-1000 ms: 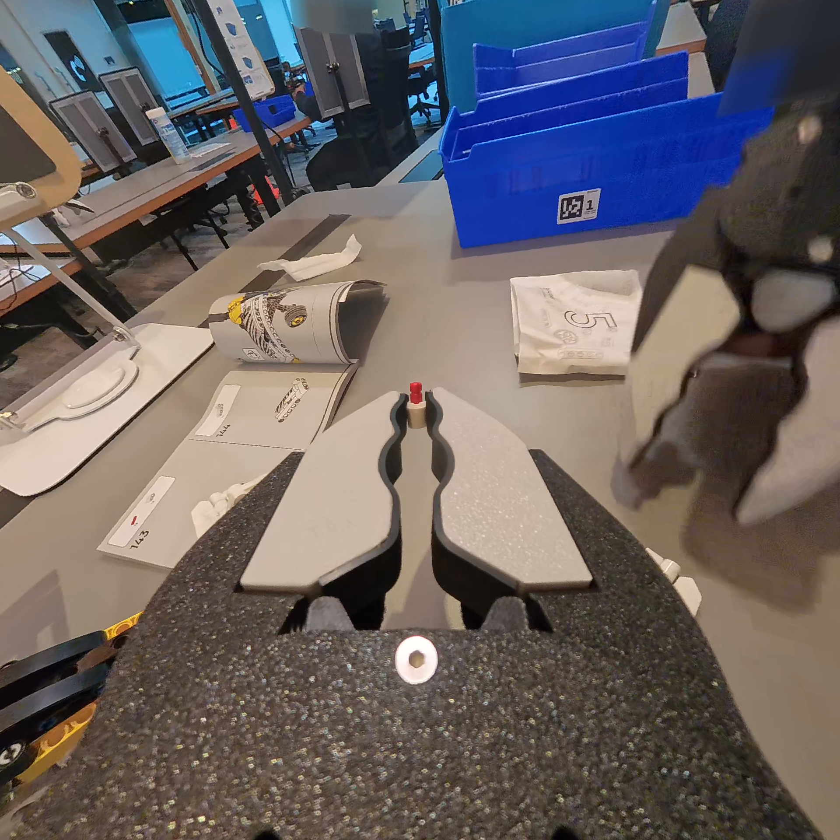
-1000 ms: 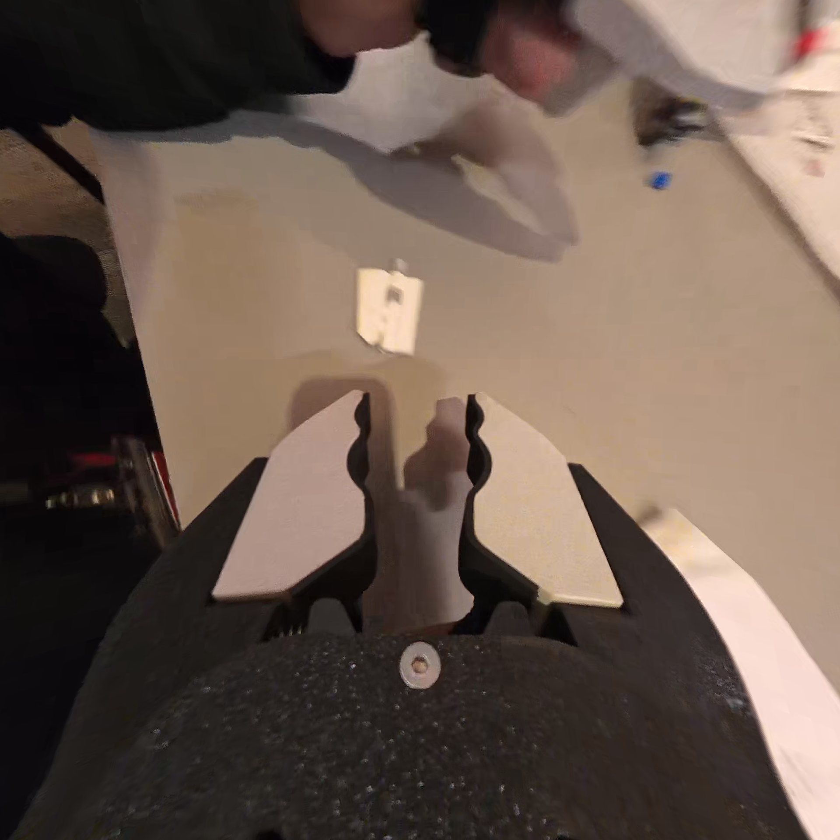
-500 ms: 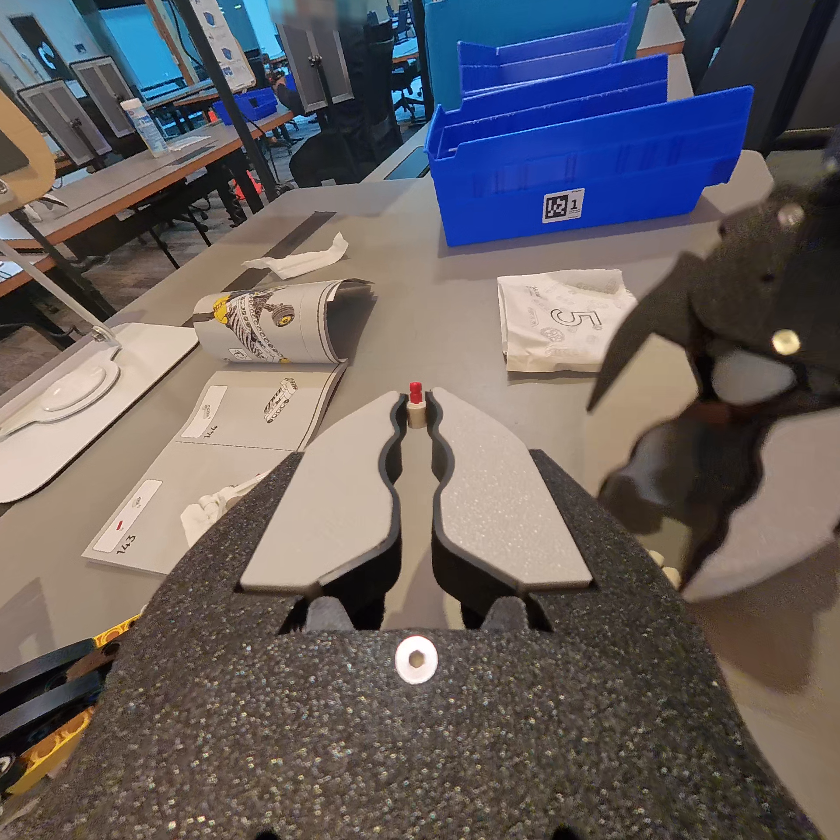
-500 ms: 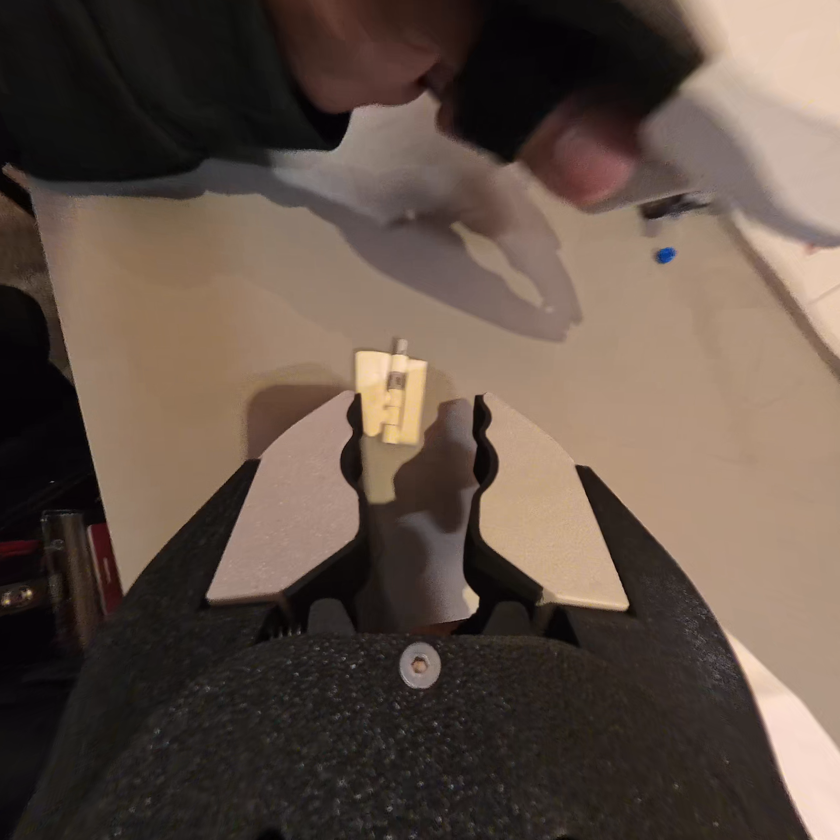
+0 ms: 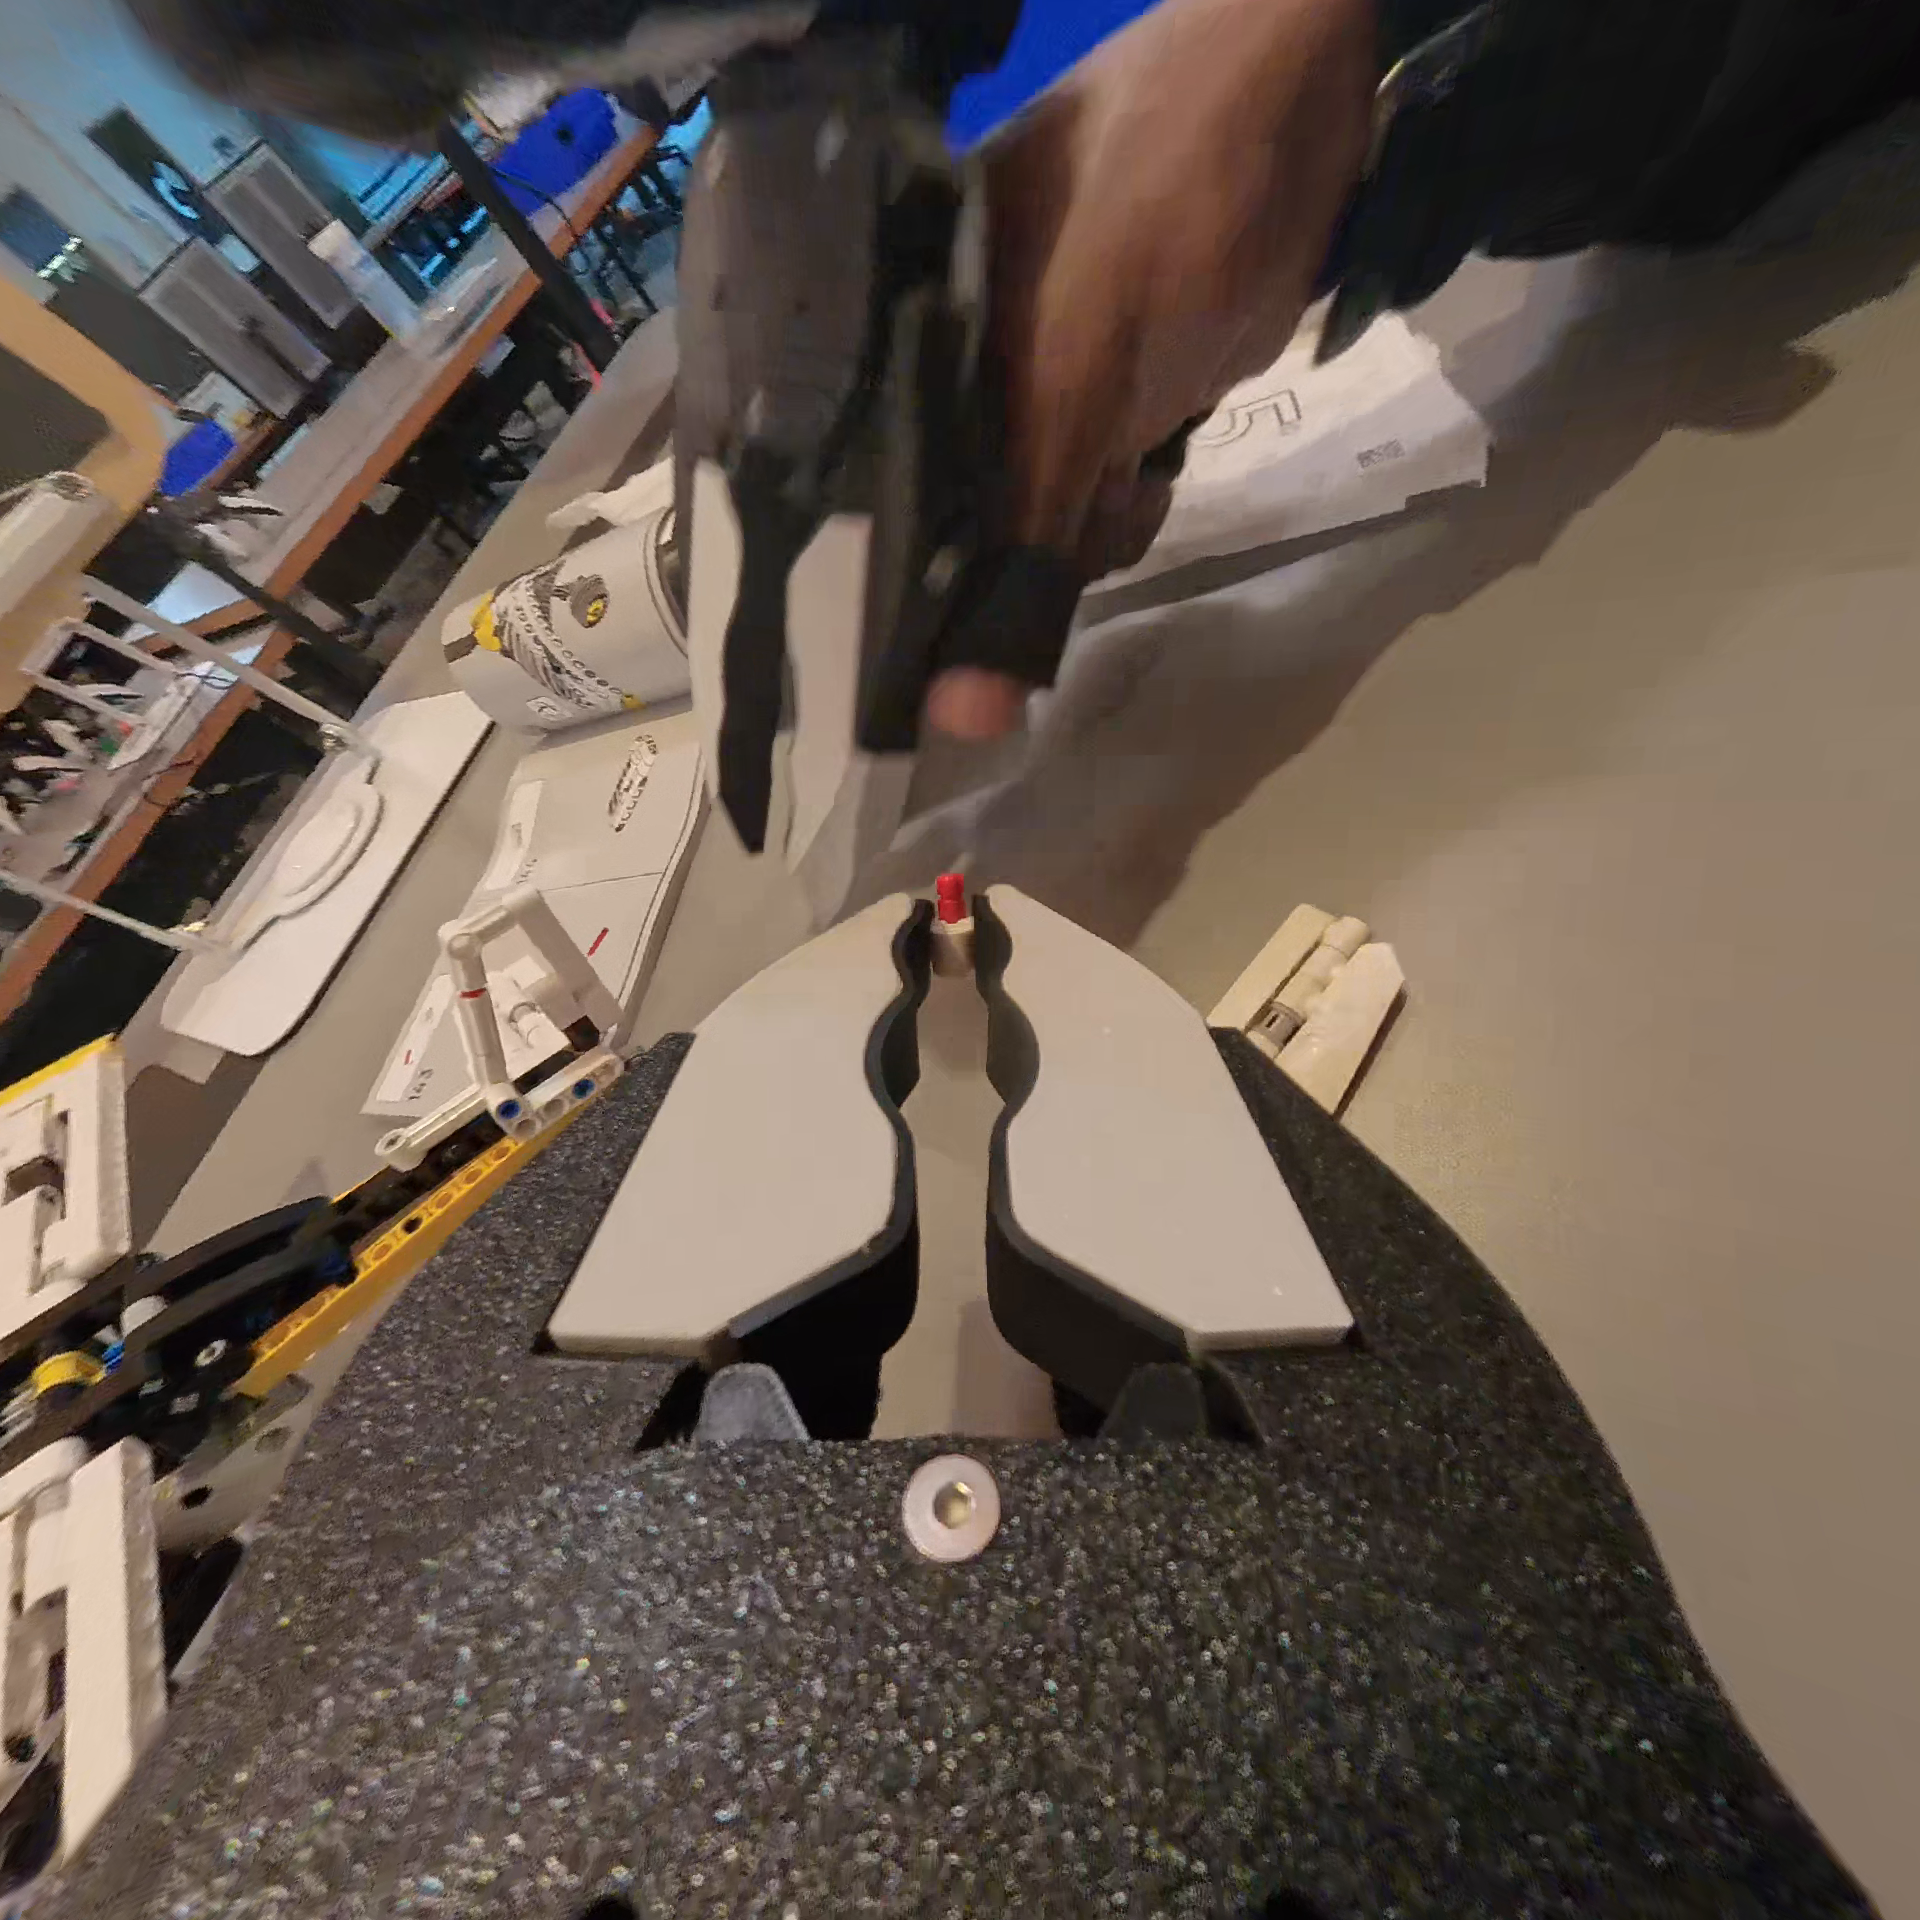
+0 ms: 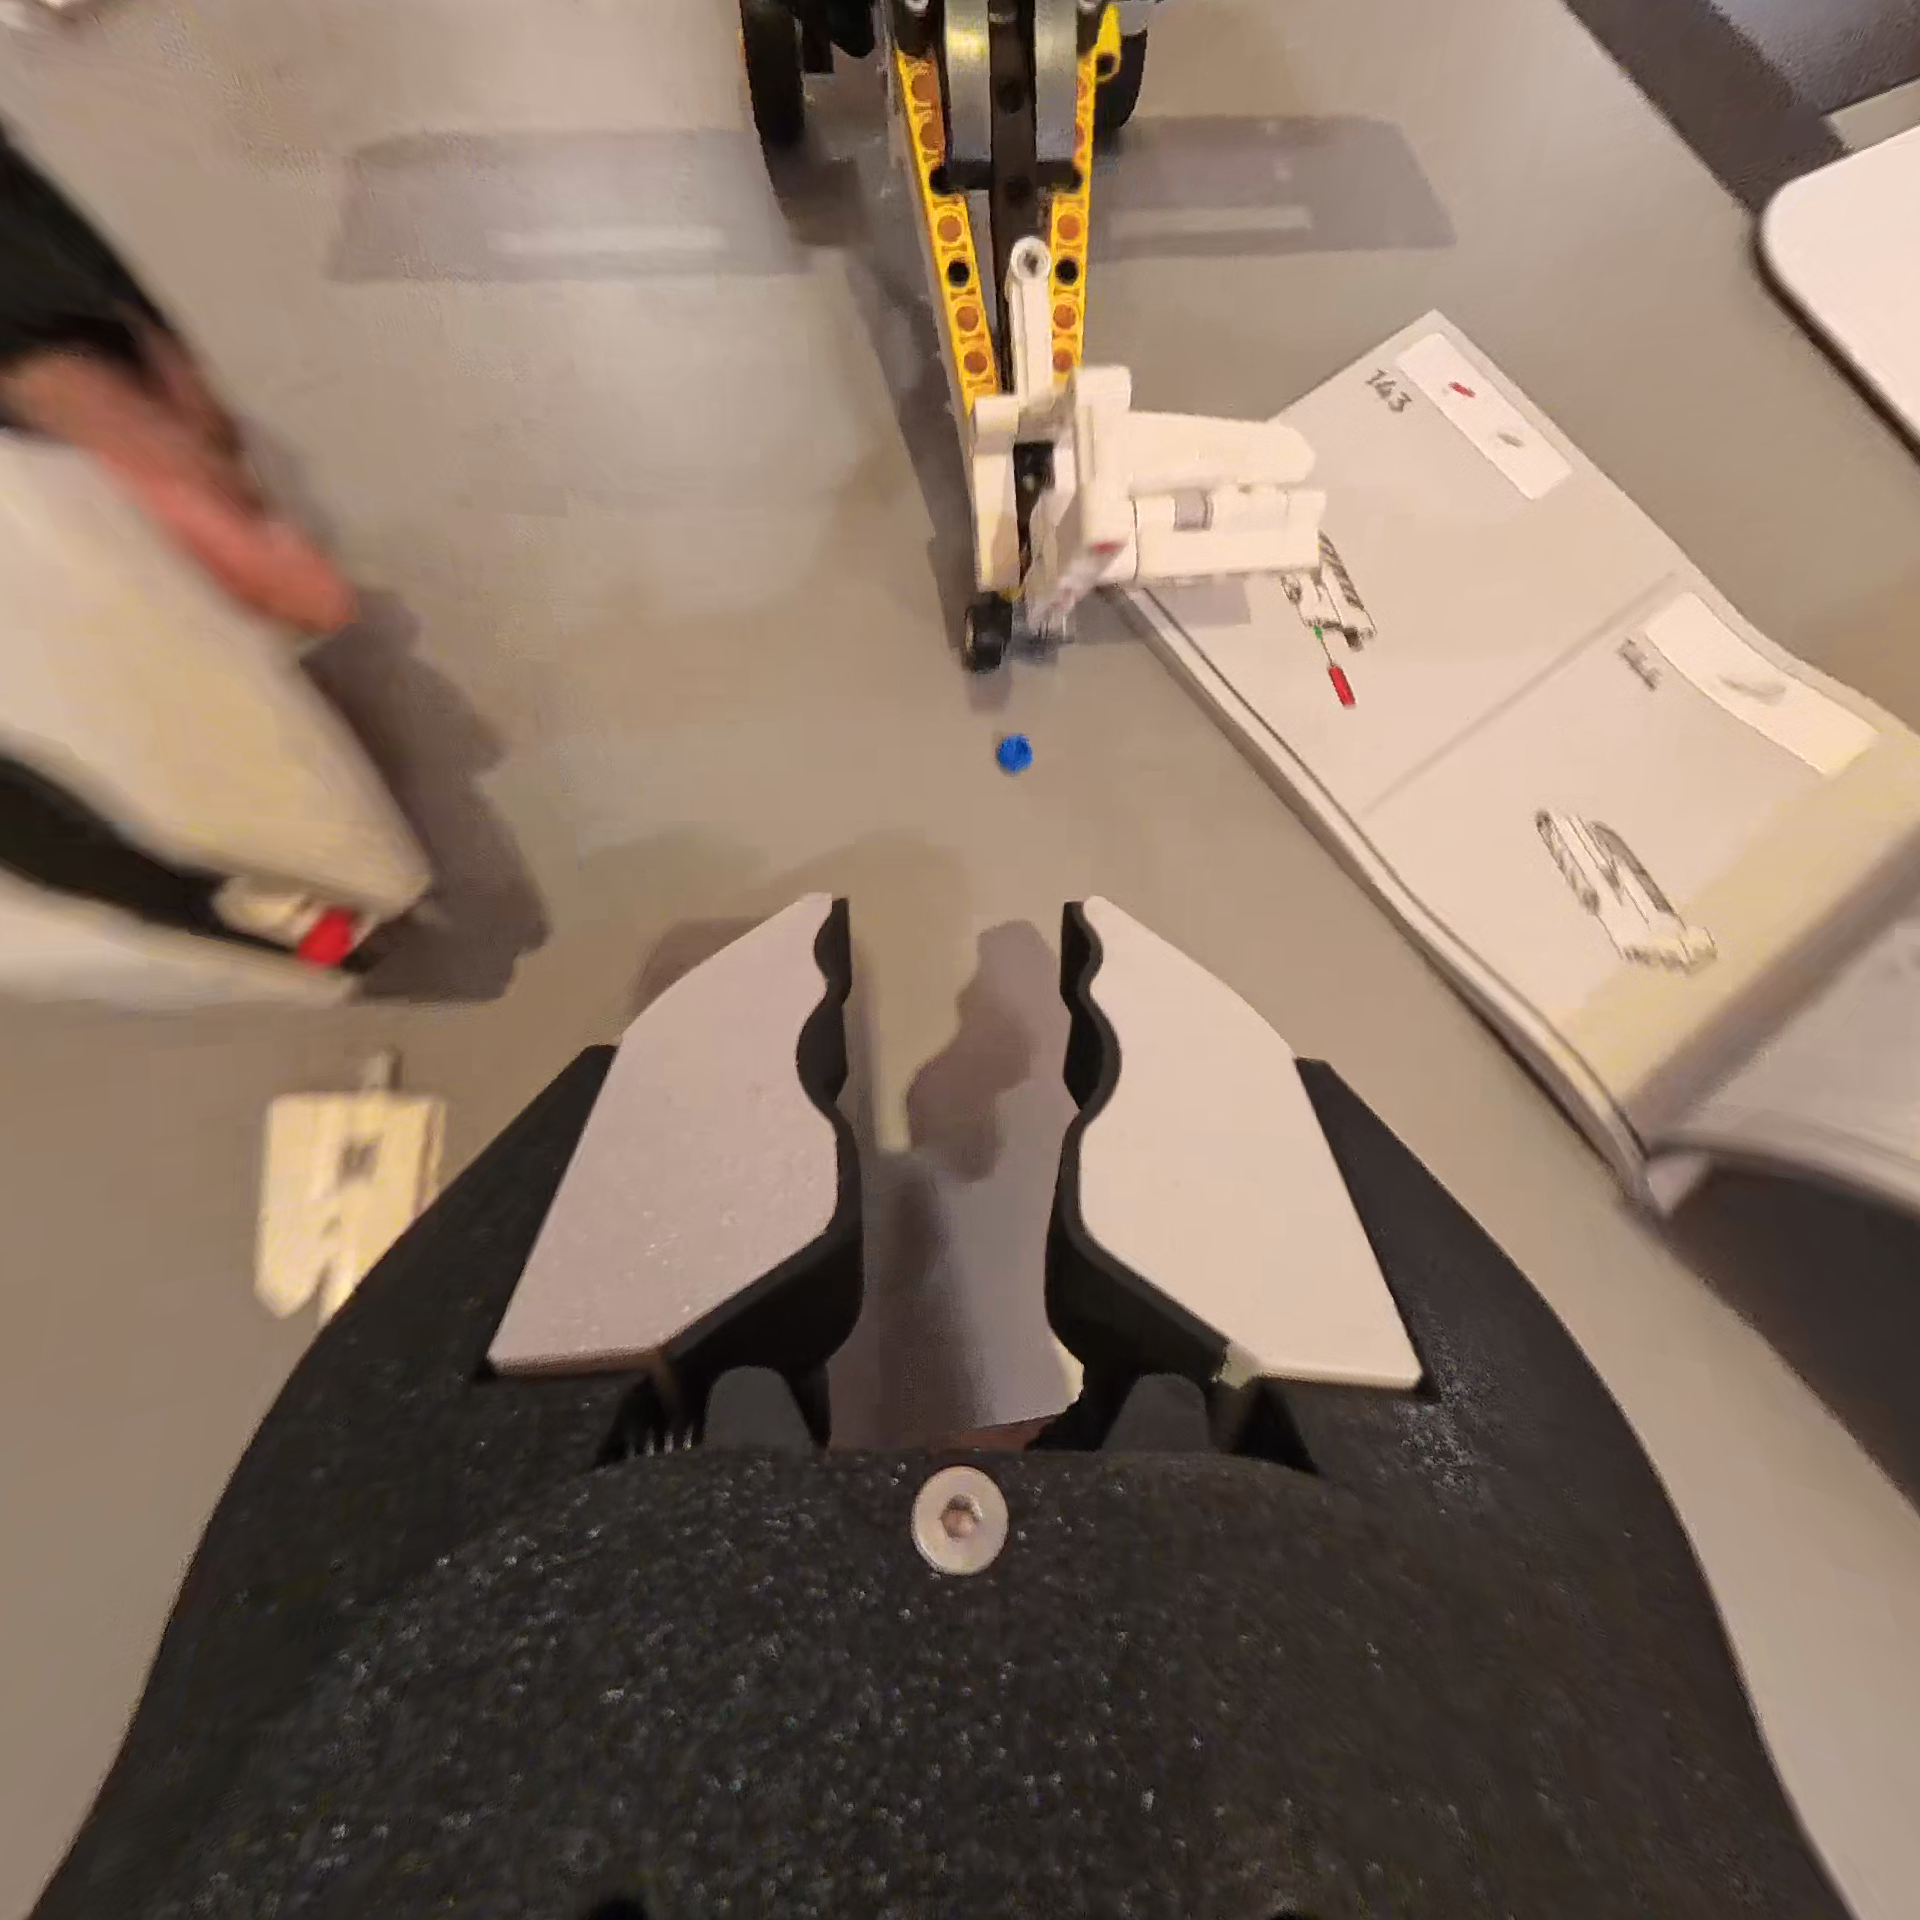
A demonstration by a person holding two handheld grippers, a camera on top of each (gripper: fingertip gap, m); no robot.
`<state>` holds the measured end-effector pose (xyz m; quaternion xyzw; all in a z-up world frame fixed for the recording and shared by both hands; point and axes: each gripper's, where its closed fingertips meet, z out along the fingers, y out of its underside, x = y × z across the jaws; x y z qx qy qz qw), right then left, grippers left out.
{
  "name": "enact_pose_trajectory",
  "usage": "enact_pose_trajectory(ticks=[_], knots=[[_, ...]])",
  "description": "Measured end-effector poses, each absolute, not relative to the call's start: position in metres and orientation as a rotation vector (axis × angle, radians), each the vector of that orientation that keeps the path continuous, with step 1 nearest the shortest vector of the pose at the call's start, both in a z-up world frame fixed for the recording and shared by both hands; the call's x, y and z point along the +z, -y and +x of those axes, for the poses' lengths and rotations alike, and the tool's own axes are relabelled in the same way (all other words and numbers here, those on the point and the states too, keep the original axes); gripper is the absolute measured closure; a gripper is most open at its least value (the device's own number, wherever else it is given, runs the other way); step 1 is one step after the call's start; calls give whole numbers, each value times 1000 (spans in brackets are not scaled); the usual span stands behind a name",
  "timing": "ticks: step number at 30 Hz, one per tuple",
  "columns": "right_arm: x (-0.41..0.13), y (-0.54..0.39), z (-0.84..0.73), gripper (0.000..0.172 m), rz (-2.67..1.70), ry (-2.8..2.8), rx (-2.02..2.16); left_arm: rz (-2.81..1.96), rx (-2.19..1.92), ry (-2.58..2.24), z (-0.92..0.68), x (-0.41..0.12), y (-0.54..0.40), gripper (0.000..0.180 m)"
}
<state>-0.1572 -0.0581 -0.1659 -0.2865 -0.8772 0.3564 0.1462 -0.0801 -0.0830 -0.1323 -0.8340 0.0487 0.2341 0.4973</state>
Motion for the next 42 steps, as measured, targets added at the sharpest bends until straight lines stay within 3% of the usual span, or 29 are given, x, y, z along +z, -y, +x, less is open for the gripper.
enact_pose_trajectory(ticks=[8, 18, 27, 31, 42], knots=[[-175, 70, -169, 131, -812, 2531, 1010, -2075, 640, -63, -92, -139, 97, 172], [-177, 55, -48, 134, -621, 2619, 1087, -2129, 494, -113, -77, -154, 87, 172], [-161, 43, -43, 149, -562, 2548, 1208, -2133, 490, -367, -49, -162, 45, 172], [-164, 33, -40, 160, -626, 2575, 1230, -2145, 552, -440, -45, -166, 27, 172], [-166, 10, -44, 158, -916, 2634, 1472, -2130, 647, -543, -51, -169, 4, 172]])
